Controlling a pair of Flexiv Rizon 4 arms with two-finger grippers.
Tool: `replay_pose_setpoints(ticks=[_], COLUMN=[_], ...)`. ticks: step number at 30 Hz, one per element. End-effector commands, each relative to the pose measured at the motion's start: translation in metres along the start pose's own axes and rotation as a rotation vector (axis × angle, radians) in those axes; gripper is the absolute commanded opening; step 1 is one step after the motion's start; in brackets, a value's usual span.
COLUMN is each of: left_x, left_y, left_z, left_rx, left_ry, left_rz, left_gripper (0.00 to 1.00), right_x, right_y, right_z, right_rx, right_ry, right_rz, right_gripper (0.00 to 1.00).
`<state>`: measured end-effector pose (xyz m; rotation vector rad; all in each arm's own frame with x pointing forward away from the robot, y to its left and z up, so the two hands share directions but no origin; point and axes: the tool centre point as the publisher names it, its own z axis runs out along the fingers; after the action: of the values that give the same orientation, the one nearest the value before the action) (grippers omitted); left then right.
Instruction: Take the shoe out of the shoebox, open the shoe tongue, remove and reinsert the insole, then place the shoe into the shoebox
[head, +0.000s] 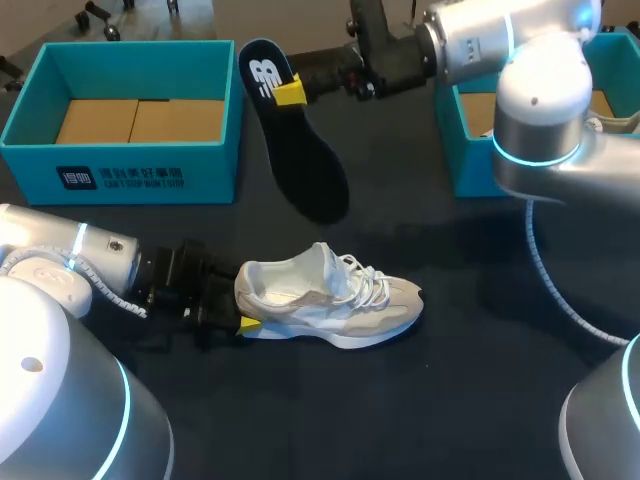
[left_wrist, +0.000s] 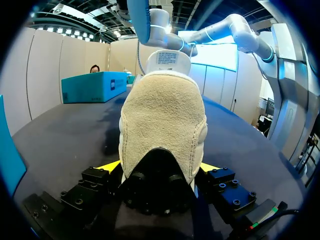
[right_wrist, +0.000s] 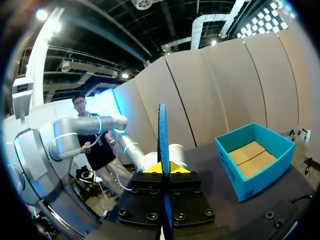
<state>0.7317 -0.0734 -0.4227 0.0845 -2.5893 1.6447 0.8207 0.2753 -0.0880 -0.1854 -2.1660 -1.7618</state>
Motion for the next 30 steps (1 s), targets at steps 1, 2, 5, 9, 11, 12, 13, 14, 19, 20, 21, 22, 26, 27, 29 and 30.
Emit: replay_pose_setpoints(ticks=[1,2,5,9,11,12,13,14,19,20,21,22,26,27,29,30], left_x=[-0.001,-0.001,-0.001,-0.001,-0.001,-0.001,-0.001,-0.001,-0.001,-0.001,-0.001,-0.001,-0.001,-0.001,-0.001,-0.001], left_y=[0.001,0.001,0.001,0.001,0.001,0.001,0.001,0.001,0.001,0.001,0.001,0.001,0.001,0.001,0.001,0.001], left_z=[0.000,0.000,0.000,0.000,0.000,0.000,0.000,0.000,0.000,0.000,0.000,0.000,0.000,0.000,0.000,0.000], left_rx=[-0.003,-0.003,-0.003,-0.003,-0.003,-0.003,-0.003,-0.003,-0.003,-0.003,-0.003,-0.003,-0.003,-0.003,-0.003,-0.003], left_ry=[0.002,0.002,0.002,0.002,0.002,0.002,0.002,0.002,0.002,0.002,0.002,0.002,0.002,0.002,0.002,0.002], left_rz=[-0.001,-0.001,-0.001,-0.001,-0.001,-0.001,-0.001,-0.001,-0.001,-0.001,-0.001,-0.001,-0.001,-0.001,-0.001,-0.001], left_gripper=[0.00,0.00,0.00,0.00,0.00,0.00,0.00,0.00,0.00,0.00,0.00,0.00,0.00,0.00,0.00,0.00], right_x=[-0.001,-0.001,0.002,0.016,0.022,0.025,0.027,0.030,0.045,0.048,0.052,0.056,0.071,0.074,0.082,0.087], right_y=[0.001,0.001,0.005,0.013,0.016,0.017,0.018,0.019,0.028,0.030,0.032,0.034,0.041,0.044,0.048,0.050], right_z=[0.002,0.002,-0.004,-0.013,-0.016,-0.018,-0.019,-0.021,-0.026,-0.026,-0.027,-0.027,-0.030,-0.030,-0.031,-0.031], right_rx=[0.001,0.001,-0.004,-0.003,0.005,0.003,-0.003,-0.004,-0.033,-0.033,-0.040,-0.046,-0.057,-0.057,-0.063,-0.062], right_ry=[-0.001,-0.001,0.002,0.012,0.001,-0.001,-0.005,-0.013,-0.050,-0.053,-0.055,-0.062,-0.085,-0.090,-0.092,-0.098], right_rz=[0.000,0.000,0.084,0.130,0.174,0.175,0.188,0.203,0.234,0.239,0.239,0.249,0.267,0.271,0.278,0.281], right_gripper=[0.00,0.00,0.00,0.00,0.00,0.00,0.00,0.00,0.00,0.00,0.00,0.00,0.00,0.00,0.00,0.00])
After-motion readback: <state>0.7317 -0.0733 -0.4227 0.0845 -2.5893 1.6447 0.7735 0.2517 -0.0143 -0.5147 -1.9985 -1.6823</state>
